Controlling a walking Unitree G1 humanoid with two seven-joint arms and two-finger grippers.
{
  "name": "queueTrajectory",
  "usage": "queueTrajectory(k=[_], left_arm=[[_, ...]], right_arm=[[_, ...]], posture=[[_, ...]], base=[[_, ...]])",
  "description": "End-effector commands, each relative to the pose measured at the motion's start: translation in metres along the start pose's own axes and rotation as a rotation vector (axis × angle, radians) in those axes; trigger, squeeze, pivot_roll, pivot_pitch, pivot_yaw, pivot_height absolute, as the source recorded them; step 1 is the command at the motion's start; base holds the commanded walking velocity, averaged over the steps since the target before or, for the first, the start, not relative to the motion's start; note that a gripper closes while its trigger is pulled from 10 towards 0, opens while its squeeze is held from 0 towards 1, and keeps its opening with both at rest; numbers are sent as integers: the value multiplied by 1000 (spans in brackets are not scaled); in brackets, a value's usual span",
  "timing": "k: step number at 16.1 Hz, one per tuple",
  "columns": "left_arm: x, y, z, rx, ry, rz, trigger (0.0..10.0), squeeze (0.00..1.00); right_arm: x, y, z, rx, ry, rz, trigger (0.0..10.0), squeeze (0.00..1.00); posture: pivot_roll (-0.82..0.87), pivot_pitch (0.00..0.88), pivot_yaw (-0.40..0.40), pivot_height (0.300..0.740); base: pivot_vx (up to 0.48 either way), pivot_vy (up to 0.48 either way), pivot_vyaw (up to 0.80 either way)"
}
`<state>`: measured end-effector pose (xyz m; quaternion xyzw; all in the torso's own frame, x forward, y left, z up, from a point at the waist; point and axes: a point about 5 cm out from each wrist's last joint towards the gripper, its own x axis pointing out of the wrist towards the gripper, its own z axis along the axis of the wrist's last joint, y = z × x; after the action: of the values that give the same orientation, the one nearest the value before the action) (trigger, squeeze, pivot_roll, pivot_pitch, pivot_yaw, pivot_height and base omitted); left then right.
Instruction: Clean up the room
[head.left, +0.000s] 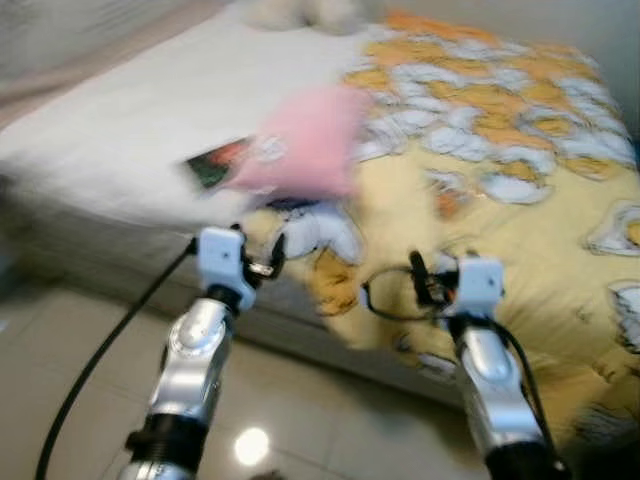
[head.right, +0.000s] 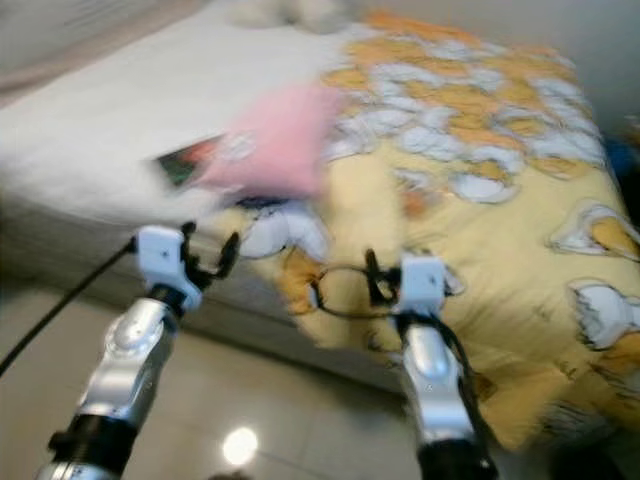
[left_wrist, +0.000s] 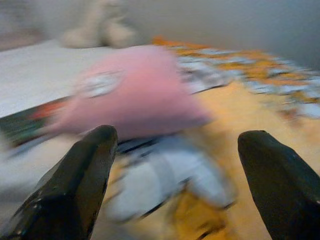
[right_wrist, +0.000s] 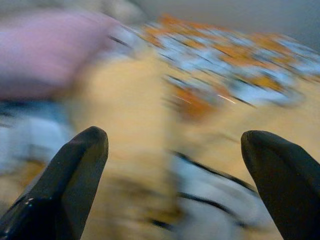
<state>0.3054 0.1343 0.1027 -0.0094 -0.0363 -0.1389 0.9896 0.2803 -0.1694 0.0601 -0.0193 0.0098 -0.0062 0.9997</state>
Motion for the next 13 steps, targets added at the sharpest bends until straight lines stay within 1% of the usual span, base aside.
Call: queueTrajectory(k=[1, 2, 5, 7, 9, 10, 11, 12, 13], left_arm=[[1, -7, -1, 2, 3, -32, 10000, 0], [3, -8, 0, 0, 4, -41, 10000, 0], [7, -7, 3, -7, -4, -46, 10000, 0], [7, -7, 3, -12, -6, -46, 10000, 0], [7, -9, 3, -17, -8, -37, 10000, 0], [7, -9, 4, 11, -14, -3, 10000, 0], [7, -8, 3, 34, -1, 49, 10000, 0], [6, -7, 0, 29, 18, 77, 10000, 0], [1, -8, -5, -20, 35, 121, 10000, 0]], right_arm=[[-1, -8, -1, -24, 5, -16, 10000, 0], [0, -6, 1, -33, -2, -1, 10000, 0], [2, -5, 1, -48, 7, 2, 10000, 0], [3, -4, 0, -51, 16, 5, 10000, 0], [4, -5, 1, -52, 18, 6, 10000, 0], [4, -3, 1, -46, 16, 19, 10000, 0], [4, -1, 2, -41, 10, 36, 10000, 0], [4, 1, 3, -42, 6, 47, 10000, 0], [4, 3, 3, -36, 6, 68, 10000, 0]], posture=[[33, 0, -6, 740], [33, 0, -8, 740], [33, 0, -9, 740], [30, 0, -9, 740], [29, 0, -11, 740], [32, 0, -12, 740], [32, 0, -12, 740], [33, 0, -13, 740], [33, 0, -15, 740]], base=[[0, 476, 0], [0, 480, 0], [0, 480, -756], [0, 480, -703], [0, 480, 0], [0, 0, 0], [0, 0, 0], [0, 0, 0], [0, 0, 0]])
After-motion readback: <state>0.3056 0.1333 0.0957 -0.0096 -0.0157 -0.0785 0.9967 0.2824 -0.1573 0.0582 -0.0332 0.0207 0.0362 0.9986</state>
